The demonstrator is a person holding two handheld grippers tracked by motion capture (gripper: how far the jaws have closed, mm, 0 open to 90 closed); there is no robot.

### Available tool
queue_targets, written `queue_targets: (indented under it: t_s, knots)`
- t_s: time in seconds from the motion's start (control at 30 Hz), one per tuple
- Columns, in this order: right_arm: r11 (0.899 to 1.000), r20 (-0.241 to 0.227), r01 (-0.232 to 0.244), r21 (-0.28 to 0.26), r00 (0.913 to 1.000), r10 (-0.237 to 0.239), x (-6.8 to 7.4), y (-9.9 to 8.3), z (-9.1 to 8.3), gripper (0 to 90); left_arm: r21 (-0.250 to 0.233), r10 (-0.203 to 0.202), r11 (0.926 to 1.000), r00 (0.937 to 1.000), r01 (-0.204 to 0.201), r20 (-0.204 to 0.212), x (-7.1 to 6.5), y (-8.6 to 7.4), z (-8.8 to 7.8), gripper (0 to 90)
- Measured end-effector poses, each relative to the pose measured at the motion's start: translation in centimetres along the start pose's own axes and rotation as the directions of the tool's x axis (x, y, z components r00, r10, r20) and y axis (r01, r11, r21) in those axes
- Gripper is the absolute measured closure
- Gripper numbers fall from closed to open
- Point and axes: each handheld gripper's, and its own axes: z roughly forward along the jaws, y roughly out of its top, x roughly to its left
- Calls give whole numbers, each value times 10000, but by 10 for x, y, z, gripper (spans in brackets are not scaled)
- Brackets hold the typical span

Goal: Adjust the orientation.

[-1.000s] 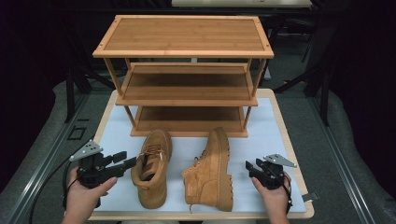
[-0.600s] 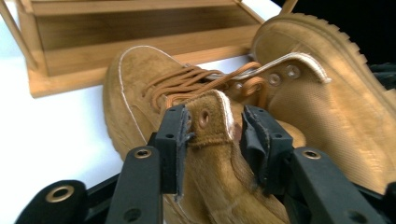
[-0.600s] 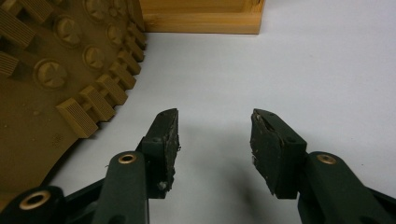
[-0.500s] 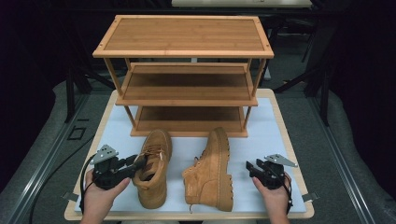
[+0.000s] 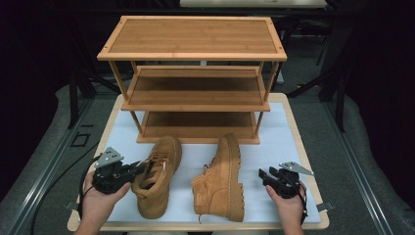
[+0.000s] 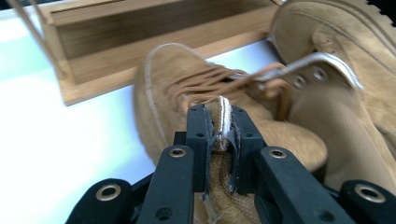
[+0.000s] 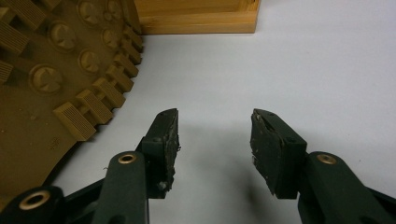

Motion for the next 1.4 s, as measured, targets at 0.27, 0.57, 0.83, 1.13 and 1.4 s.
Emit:
queue_targets:
  t_s: [0.27,0.57,0.83,1.13,1.4]
  knots:
    - [9999,-27,-3,-105,10000,3,0,-1,2,511,406,-27,9992,9997,18,242,30,11,0,812]
    - [9999,-72,-93,69,9999,93,-1,0,0,512,1068,243,9939,9990,-283,385,39,18,2,799]
    - [9998,-103,-160,88,9998,160,-1,-1,0,512,2198,-26,9755,10000,11,64,41,41,-4,595]
    - [9998,-142,-211,55,9997,212,-1,-1,2,512,4880,660,8707,9978,-614,79,35,66,-1,581]
    - [9995,-180,-275,160,9995,278,-3,-1,2,511,6380,549,7694,9983,-310,-177,30,71,14,588]
